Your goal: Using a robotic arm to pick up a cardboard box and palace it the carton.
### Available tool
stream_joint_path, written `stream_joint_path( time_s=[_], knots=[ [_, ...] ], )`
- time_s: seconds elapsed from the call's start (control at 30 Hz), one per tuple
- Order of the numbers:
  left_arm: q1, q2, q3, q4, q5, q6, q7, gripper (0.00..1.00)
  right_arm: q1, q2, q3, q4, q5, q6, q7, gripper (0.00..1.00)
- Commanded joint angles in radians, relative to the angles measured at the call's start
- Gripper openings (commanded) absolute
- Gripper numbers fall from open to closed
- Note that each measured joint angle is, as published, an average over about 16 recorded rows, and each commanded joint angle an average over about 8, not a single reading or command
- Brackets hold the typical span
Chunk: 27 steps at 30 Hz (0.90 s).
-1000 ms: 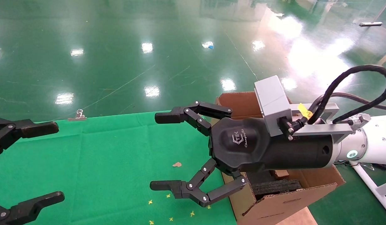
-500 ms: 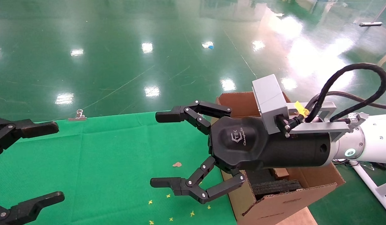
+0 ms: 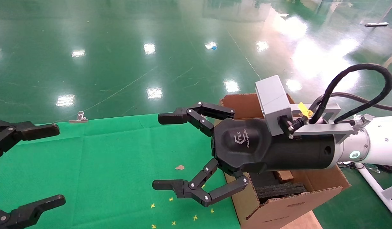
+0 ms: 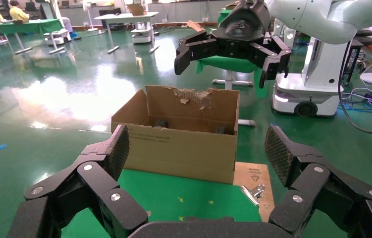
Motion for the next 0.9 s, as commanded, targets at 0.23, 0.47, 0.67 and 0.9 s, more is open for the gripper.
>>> stream_joint_path(
  time_s=[0.23,0.47,0.67,0.9],
  knots=[
    [0.0,0.0,0.0,0.0,0.0,0.0,0.0,1.0,0.001,0.0,-0.001,-0.001,-0.001,0.0,0.0,1.0],
    [0.0,0.0,0.0,0.0,0.0,0.0,0.0,1.0,0.001,0.0,-0.001,-0.001,-0.001,0.001,0.0,1.0],
    [0.0,0.0,0.0,0.0,0.0,0.0,0.0,1.0,0.001,0.0,-0.002,-0.002,-0.001,0.001,0.0,1.0],
    [0.0,0.0,0.0,0.0,0.0,0.0,0.0,1.0,0.002,0.0,-0.002,-0.002,-0.001,0.001,0.0,1.0]
  ],
)
